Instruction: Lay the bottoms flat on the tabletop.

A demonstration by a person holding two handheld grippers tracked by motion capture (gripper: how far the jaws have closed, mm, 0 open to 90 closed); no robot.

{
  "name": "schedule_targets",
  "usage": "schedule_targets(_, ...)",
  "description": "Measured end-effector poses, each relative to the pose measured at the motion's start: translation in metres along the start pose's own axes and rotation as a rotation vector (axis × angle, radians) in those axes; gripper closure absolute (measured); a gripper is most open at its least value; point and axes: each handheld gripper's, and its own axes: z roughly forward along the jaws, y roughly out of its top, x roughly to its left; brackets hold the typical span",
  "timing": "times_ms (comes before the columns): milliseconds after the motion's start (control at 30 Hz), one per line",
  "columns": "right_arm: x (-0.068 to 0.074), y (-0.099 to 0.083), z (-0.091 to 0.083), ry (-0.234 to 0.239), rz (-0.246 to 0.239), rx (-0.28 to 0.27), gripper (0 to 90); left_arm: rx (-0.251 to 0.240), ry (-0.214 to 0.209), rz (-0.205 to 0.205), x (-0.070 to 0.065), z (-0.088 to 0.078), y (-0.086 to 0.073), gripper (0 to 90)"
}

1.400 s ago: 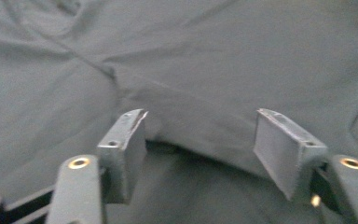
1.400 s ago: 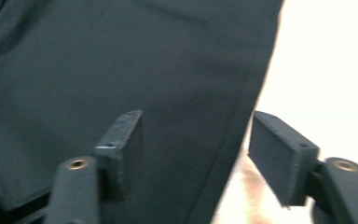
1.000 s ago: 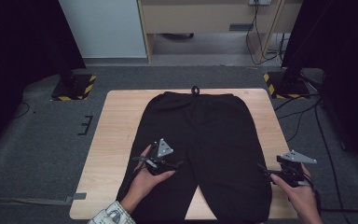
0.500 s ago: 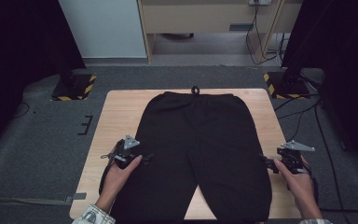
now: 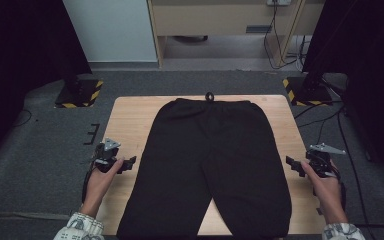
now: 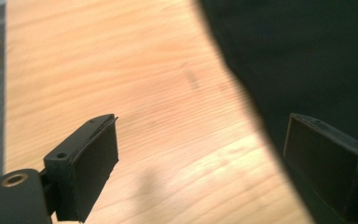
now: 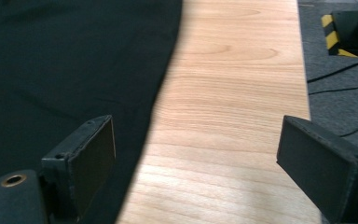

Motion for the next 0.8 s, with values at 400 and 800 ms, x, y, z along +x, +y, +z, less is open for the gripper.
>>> schedule_targets(400,0.000,-0.014,0.012,-0.039,-0.014,0.057,12.5,0.054,0.012,-0.038,0.010,0.020,-0.019,9.1)
schedule_targets(800,0.015,-0.021,0.015,-0.098,-0.053,0.079,11.4,0.023,0.008,-0.044,0.003,0.020,-0.024,6.1)
